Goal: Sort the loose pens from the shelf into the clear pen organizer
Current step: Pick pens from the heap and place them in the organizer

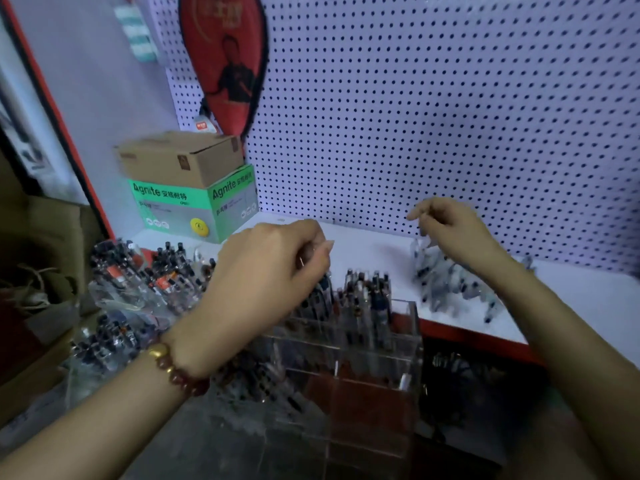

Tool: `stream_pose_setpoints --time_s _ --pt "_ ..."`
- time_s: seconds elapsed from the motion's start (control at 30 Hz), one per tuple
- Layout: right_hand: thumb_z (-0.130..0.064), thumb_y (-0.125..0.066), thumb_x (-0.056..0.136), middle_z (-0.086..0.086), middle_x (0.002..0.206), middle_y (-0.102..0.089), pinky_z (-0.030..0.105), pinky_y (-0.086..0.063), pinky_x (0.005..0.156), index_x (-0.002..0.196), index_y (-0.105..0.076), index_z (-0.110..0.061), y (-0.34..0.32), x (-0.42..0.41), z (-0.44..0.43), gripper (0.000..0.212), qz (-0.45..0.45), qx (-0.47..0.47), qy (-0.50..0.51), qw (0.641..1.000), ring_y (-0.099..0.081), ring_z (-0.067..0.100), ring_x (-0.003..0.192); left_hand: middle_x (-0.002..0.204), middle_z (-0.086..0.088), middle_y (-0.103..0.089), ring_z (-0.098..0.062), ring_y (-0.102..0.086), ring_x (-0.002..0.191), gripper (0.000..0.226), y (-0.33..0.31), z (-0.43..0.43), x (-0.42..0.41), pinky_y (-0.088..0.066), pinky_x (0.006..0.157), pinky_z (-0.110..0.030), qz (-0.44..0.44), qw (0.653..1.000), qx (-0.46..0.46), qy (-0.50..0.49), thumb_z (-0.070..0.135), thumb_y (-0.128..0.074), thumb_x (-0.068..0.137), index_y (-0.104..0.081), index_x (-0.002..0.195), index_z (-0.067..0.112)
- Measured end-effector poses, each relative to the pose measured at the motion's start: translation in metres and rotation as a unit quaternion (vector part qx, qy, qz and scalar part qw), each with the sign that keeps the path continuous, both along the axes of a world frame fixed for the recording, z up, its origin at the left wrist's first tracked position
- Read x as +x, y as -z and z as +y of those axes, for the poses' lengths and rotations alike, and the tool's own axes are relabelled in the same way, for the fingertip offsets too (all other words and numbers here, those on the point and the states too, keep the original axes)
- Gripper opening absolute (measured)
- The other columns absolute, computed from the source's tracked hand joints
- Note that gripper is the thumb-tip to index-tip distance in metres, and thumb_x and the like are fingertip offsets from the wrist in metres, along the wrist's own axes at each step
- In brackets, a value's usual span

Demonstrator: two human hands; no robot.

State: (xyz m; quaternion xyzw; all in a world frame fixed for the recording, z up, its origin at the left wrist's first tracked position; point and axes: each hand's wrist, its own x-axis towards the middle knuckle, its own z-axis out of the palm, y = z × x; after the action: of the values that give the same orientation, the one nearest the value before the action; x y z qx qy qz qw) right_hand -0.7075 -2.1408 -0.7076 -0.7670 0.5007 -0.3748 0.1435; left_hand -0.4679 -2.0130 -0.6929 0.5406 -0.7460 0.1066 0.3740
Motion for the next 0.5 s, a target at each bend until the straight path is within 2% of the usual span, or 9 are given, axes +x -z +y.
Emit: stream_pose_setpoints --time_s 0.07,0.13,0.17,0.23,0.27,0.3,0.33,0.43,0.5 --pt "0.0 -0.04 0.099 0.015 0.108 -0.055 0.034 -0.041 0.061 0.112 -0.059 -0.017 0.014 -0.025 -0.03 0.029 0.042 0.085 0.018 0.995 -0.049 0.026 0.067 0.058 0.007 -0.059 -0.015 -0.057 0.055 0.026 -0.006 -0.021 -0.015 -0.047 0.054 -0.034 0.005 0.999 0.016 0.027 0.041 -0.045 0.088 -0.056 0.073 0.023" --pt "0.006 -0.04 0.095 0.014 0.127 -0.048 0.025 -0.033 0.06 0.125 -0.055 -0.018 0.033 -0.043 -0.047 0.041 0.144 0.106 0.059 0.982 -0.045 0.021 0.076 0.06 0.007 -0.061 -0.011 -0.057 0.056 0.026 -0.01 -0.044 -0.031 -0.049 0.057 -0.035 -0.001 0.999 0.025 0.045 0.038 -0.045 0.09 -0.057 0.073 0.022" --pt "0.005 -0.041 0.095 0.013 0.136 -0.044 0.024 -0.033 0.062 0.131 -0.052 -0.019 0.04 -0.05 -0.052 0.045 0.2 0.104 0.076 0.971 -0.043 0.019 0.079 0.062 0.006 -0.062 -0.011 -0.057 0.057 0.026 -0.012 -0.056 -0.04 -0.05 0.058 -0.036 -0.005 0.998 0.032 0.051 0.036 -0.046 0.092 -0.058 0.073 0.022" --pt "-0.004 -0.04 0.095 0.006 0.148 -0.035 0.031 -0.041 0.082 0.138 -0.045 -0.024 0.049 -0.055 -0.057 0.047 0.257 0.112 0.075 0.957 -0.045 0.024 0.103 0.066 0.004 -0.065 -0.011 -0.06 0.06 0.025 -0.014 -0.079 -0.055 -0.052 0.062 -0.037 -0.008 0.996 0.057 0.063 0.032 -0.049 0.094 -0.058 0.075 0.021" --pt "-0.009 -0.041 0.095 0.003 0.15 -0.032 0.038 -0.039 0.095 0.14 -0.043 -0.026 0.05 -0.055 -0.059 0.048 0.266 0.12 0.065 0.954 -0.039 0.029 0.118 0.068 0.003 -0.066 -0.011 -0.061 0.062 0.024 -0.015 -0.09 -0.061 -0.052 0.064 -0.037 -0.008 0.995 0.07 0.066 0.031 -0.049 0.095 -0.058 0.075 0.021" --pt "-0.011 -0.043 0.093 0.002 0.151 -0.031 0.04 -0.035 0.1 0.141 -0.042 -0.025 0.048 -0.056 -0.059 0.05 0.274 0.127 0.061 0.951 -0.033 0.03 0.126 0.068 0.003 -0.066 -0.011 -0.062 0.062 0.024 -0.015 -0.1 -0.067 -0.053 0.065 -0.037 -0.004 0.994 0.079 0.07 0.03 -0.049 0.095 -0.058 0.074 0.022" --pt "-0.011 -0.045 0.091 0.002 0.148 -0.034 0.039 -0.035 0.098 0.14 -0.042 -0.024 0.044 -0.057 -0.059 0.051 0.283 0.129 0.058 0.949 -0.032 0.029 0.127 0.068 0.003 -0.066 -0.009 -0.062 0.062 0.024 -0.015 -0.109 -0.071 -0.053 0.066 -0.036 0.005 0.994 0.086 0.075 0.029 -0.049 0.095 -0.058 0.074 0.022" --pt "-0.004 -0.05 0.084 0.003 0.132 -0.046 0.033 -0.038 0.08 0.128 -0.048 -0.023 0.04 -0.059 -0.061 0.049 0.27 0.127 0.031 0.954 -0.041 0.025 0.115 0.066 0.005 -0.067 0.002 -0.062 0.062 0.027 -0.011 -0.127 -0.085 -0.052 0.064 -0.028 0.047 0.989 0.111 0.091 0.029 -0.05 0.096 -0.061 0.075 0.015" --pt "-0.003 -0.052 0.082 0.001 0.127 -0.048 0.033 -0.04 0.082 0.123 -0.048 -0.024 0.04 -0.059 -0.063 0.046 0.271 0.123 0.022 0.955 -0.043 0.024 0.113 0.066 0.008 -0.067 0.005 -0.062 0.06 0.027 -0.008 -0.133 -0.093 -0.052 0.065 -0.027 0.063 0.985 0.129 0.097 0.03 -0.05 0.096 -0.062 0.075 0.017"
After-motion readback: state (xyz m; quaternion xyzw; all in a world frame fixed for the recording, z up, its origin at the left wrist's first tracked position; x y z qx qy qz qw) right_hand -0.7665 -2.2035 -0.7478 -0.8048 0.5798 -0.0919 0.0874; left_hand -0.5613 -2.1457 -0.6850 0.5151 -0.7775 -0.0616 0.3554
